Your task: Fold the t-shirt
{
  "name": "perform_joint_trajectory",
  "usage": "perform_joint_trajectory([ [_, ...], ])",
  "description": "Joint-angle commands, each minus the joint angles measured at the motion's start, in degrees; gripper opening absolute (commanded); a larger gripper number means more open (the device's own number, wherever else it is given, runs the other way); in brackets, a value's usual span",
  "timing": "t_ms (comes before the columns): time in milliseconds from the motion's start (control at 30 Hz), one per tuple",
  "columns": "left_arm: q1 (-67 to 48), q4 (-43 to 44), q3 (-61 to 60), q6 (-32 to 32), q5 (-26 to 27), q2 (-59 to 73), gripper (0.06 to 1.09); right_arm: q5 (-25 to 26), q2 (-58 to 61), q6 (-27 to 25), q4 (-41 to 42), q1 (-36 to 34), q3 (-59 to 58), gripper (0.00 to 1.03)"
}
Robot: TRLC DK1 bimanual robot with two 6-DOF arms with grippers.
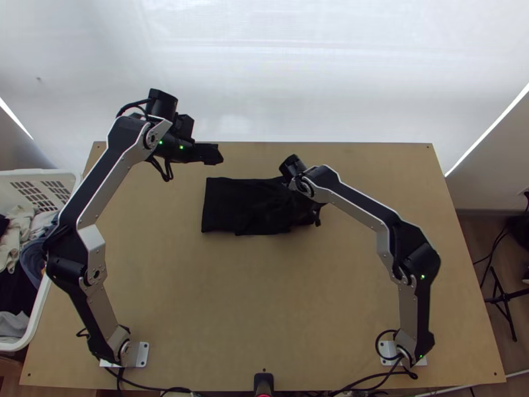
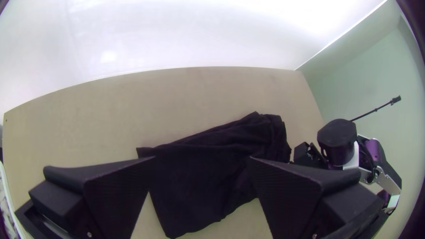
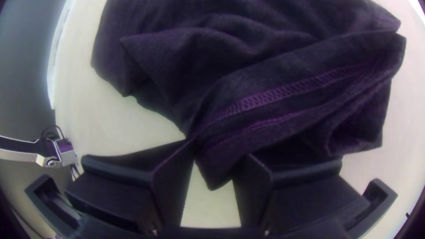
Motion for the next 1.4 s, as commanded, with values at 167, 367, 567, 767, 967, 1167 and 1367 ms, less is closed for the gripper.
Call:
perform_joint_trajectory([
  [167, -0.48, 1.16, 0.86, 0.39, 0.20, 1.37, 1.04, 3.98, -6.37, -0.47, -0.53, -2.07, -5.41, 0.15],
  [367, -0.92, 1.25, 1.65, 0.47, 0.11, 2.07, 1.04, 7.68, -6.98, -0.64, -0.01, -2.86, -7.61, 0.03],
  [567, -0.75, 1.25, 2.53, 0.56, 0.20, 2.42, 1.04, 8.03, -7.42, -0.64, -0.01, -5.32, -7.61, 0.03],
  [767, -1.01, 1.25, 2.62, 0.39, 0.20, 2.77, 1.04, 9.43, -8.91, -0.73, -0.18, -8.83, -6.03, 0.03],
  [967, -1.01, 1.16, 3.06, 0.47, 0.20, 2.95, 1.04, 9.70, -9.27, -1.34, -1.59, -11.47, -6.64, 0.03],
  [1167, -1.19, 1.16, 4.03, 0.39, 0.20, 3.48, 1.04, 10.84, -7.68, -1.08, -2.12, -13.76, -8.49, 0.12],
  [1367, -1.36, 1.07, 4.03, 0.39, 0.11, 3.48, 1.04, 10.66, -9.27, -0.64, -2.47, -13.58, -6.99, 0.71],
])
